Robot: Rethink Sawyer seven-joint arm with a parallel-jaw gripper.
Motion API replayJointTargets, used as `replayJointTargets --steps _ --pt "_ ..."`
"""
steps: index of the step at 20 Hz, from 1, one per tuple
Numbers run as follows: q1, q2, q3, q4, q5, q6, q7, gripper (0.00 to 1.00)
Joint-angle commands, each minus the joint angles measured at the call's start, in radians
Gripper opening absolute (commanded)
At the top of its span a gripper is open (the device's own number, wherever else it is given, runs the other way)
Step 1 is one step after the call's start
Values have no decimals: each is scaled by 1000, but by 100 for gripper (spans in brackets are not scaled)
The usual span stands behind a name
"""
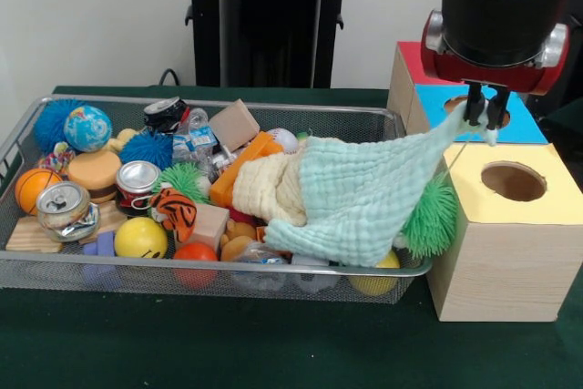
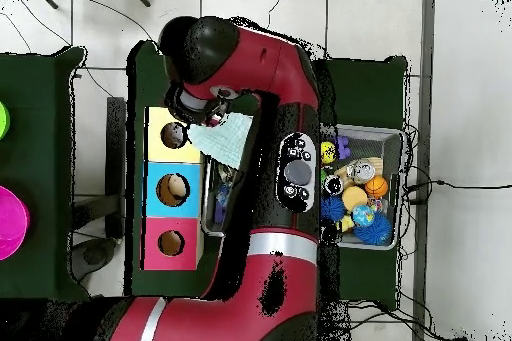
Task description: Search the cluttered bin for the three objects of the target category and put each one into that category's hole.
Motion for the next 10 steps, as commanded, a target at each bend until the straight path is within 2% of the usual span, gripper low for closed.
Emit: replayJointTargets --steps 1,8,9,10 --pt "-33 -23 5 90 -29 -42 181 0" --pt "-32 -24 -3 88 -42 -66 186 0" --pt "-31 -26 0 98 -27 -65 207 100" --pt "-30 -24 -2 92 -31 -63 206 100"
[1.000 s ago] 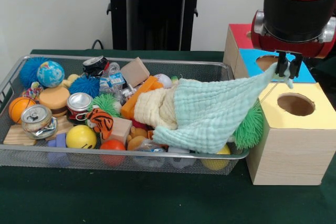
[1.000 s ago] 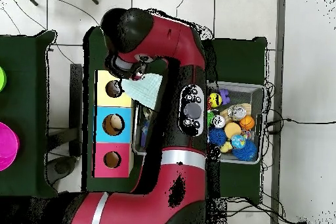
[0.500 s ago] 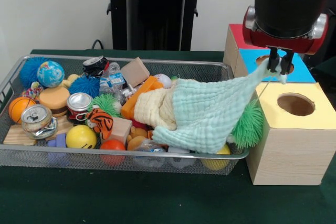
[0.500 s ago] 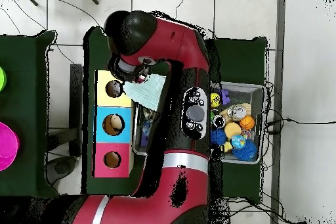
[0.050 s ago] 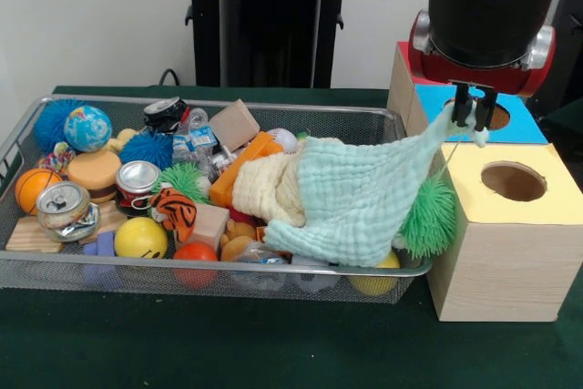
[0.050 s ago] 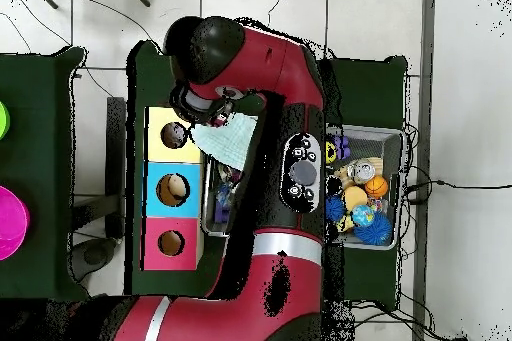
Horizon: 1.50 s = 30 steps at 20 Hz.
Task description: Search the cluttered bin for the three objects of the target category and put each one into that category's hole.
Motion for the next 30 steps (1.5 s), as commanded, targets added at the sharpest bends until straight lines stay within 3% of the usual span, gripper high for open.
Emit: replayJointTargets --steps 1,6,13,18,30 --pt "-21 -22 2 87 -24 -60 205 100" --pt "-23 -16 2 78 -23 -95 199 100" --pt "-34 -44 -12 92 -32 -58 175 100" --pt "-83 -127 -40 202 -78 -48 38 100" --pt "-234 -244 3 493 -191 -242 -200 100"
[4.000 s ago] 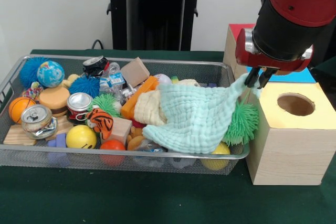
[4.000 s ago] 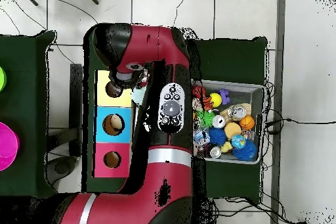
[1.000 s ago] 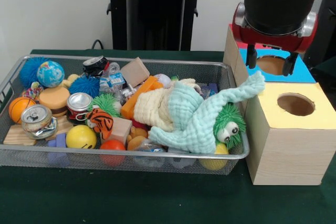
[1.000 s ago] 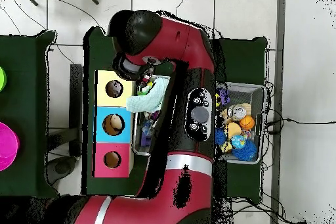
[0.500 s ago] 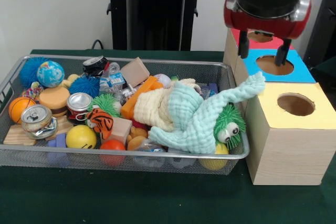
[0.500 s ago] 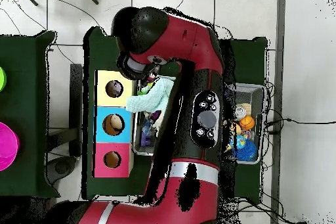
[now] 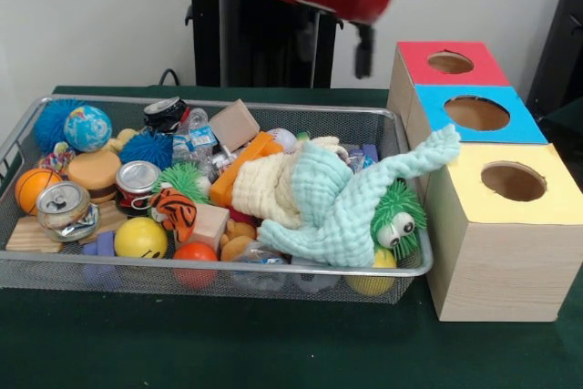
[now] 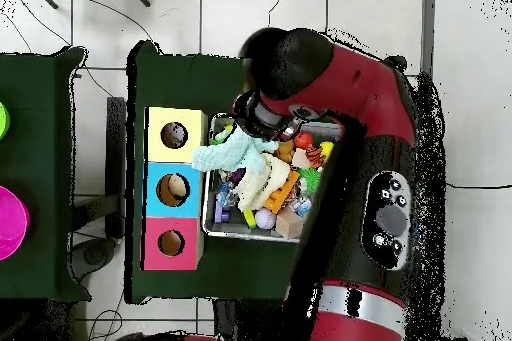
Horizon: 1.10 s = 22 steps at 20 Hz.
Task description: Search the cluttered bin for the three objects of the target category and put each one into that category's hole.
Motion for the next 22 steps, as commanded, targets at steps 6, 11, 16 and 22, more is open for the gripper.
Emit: replayJointTargets --steps 6,11,16,22 --pt "-171 -82 80 413 -171 -297 -219 100" --pt "-183 -103 93 487 -198 -365 -149 100" --pt "-173 -174 93 559 -224 -429 -115 100" --pt "-240 -177 123 621 -257 -497 -153 100"
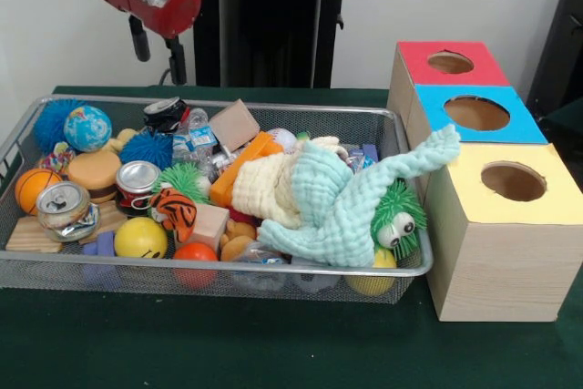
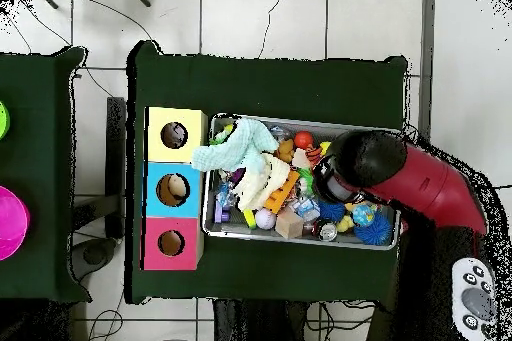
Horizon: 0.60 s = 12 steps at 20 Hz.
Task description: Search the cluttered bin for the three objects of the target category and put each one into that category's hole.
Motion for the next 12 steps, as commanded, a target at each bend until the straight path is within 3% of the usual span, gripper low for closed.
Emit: replayJointTargets --steps 1,6,12 --pt "-68 -10 125 208 -75 -143 -150 100" --pt "-103 15 136 199 -121 -194 -149 100" --pt "-173 26 169 159 -181 -185 -200 100"
